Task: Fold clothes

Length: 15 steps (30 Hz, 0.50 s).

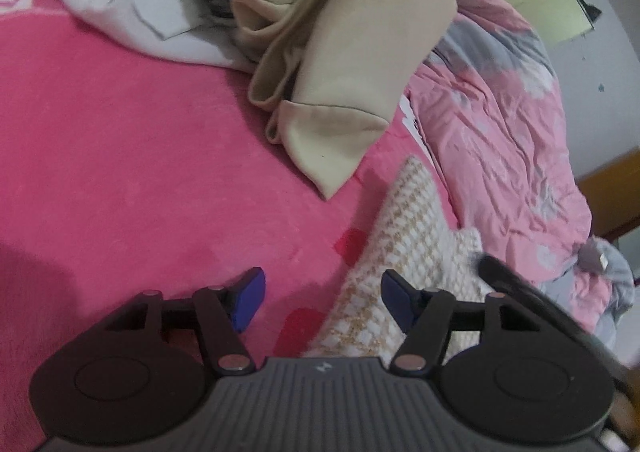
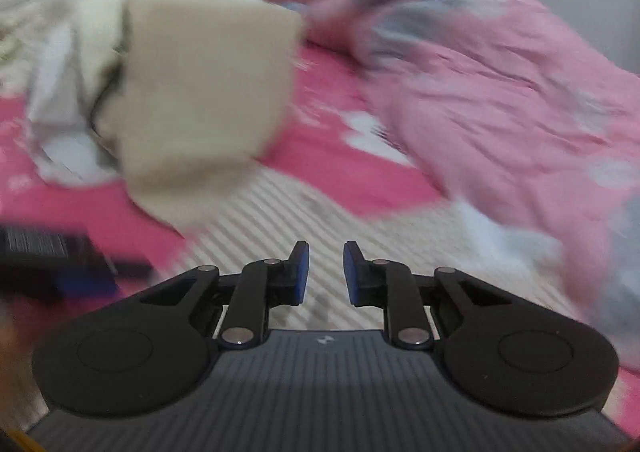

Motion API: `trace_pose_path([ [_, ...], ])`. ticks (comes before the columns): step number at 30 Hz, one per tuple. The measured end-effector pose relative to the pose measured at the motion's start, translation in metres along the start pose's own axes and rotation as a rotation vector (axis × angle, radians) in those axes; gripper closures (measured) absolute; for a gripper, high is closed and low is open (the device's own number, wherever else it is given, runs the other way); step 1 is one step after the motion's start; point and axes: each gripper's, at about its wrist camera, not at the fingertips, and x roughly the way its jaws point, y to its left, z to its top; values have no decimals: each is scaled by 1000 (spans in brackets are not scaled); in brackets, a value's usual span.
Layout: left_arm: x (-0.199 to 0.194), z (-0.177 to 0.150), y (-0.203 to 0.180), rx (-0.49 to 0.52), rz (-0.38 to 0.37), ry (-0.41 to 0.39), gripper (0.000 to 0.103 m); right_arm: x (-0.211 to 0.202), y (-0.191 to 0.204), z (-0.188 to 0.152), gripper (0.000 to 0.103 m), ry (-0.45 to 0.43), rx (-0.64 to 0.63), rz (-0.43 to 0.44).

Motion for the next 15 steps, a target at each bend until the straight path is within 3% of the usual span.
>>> trace_pose_path([
  [1,0,0,1,-13,-2,0,41,16,5,-1,86,20,6,19],
  [3,1,1,4,-37,0,0,44,52,9,-21,83,139,-1,-27],
  [5,0,2,6,-64,-2,0,45,58,3,-38,83,119,24,-18],
  [7,0,3,9,-99,-3,-1,45,53,-3,-27,82,156,86,-19],
  [10,0,3,13,-131,-2,-2,48,40,12,-1,81,145,15,-57],
  [13,0,3,16,-143,-6,-3,51,38,24,21,81,77,8,22],
  [15,0,4,20,-159,-11,0,55,61,24,16,81,111,10,38],
])
